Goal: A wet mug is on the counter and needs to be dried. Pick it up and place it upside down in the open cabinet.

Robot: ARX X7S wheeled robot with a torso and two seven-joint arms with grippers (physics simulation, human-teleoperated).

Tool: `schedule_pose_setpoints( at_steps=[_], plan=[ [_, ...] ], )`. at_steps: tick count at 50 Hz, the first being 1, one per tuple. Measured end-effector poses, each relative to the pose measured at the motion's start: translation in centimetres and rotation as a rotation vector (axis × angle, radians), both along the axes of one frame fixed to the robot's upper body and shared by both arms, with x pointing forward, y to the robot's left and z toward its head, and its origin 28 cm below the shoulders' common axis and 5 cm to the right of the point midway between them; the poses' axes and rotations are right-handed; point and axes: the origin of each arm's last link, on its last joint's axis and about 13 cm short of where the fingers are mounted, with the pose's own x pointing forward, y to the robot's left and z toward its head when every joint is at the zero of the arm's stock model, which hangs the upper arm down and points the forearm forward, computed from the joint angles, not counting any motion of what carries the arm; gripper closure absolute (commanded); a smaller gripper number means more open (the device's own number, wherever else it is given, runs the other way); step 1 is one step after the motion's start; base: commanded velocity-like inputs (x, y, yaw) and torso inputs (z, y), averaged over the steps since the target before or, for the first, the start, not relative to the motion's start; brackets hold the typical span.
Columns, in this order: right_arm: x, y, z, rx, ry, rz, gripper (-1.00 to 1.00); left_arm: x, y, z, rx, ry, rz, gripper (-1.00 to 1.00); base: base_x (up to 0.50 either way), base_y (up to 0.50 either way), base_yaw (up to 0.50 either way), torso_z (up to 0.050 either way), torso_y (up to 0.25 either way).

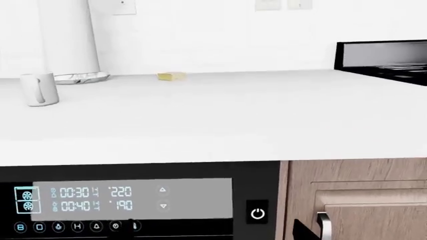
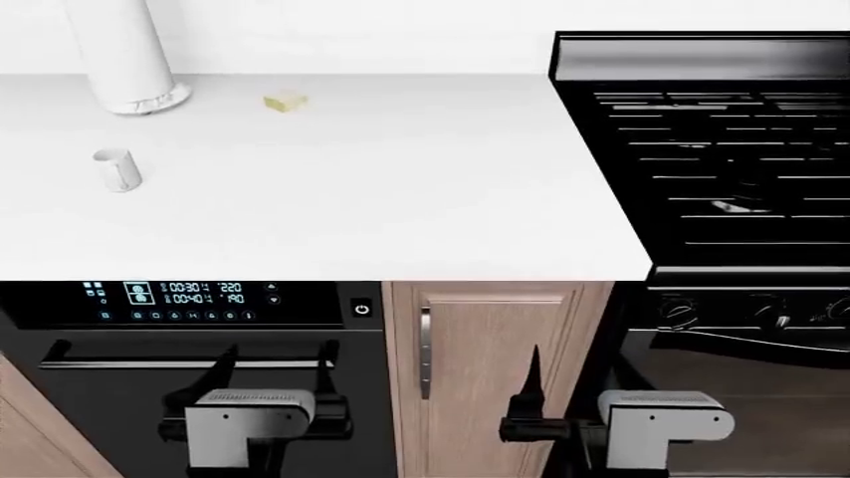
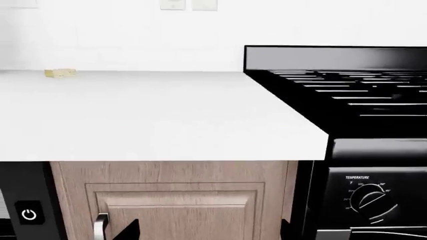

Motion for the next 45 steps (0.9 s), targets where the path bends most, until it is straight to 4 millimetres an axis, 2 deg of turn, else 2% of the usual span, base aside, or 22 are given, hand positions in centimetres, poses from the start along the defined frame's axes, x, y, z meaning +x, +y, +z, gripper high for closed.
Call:
schedule_pose_setpoints(
  at_steps=[18, 45],
  plan=[
    [-0.2, 0.3, 0.8, -0.006, -0.023, 0.015, -1.0, -0.8, 0.4, 1.0, -0.001, -0.007, 0.017, -1.0, 0.0, 0.46, 0.0, 0.05, 0.0],
    [-0.2, 0.4, 1.3, -0.003, -0.03, 0.019, -1.0, -0.9, 0.6, 1.3, 0.001, -0.009, 0.023, -1.0, 0.0, 0.47, 0.0, 0.047, 0.0]
  ],
)
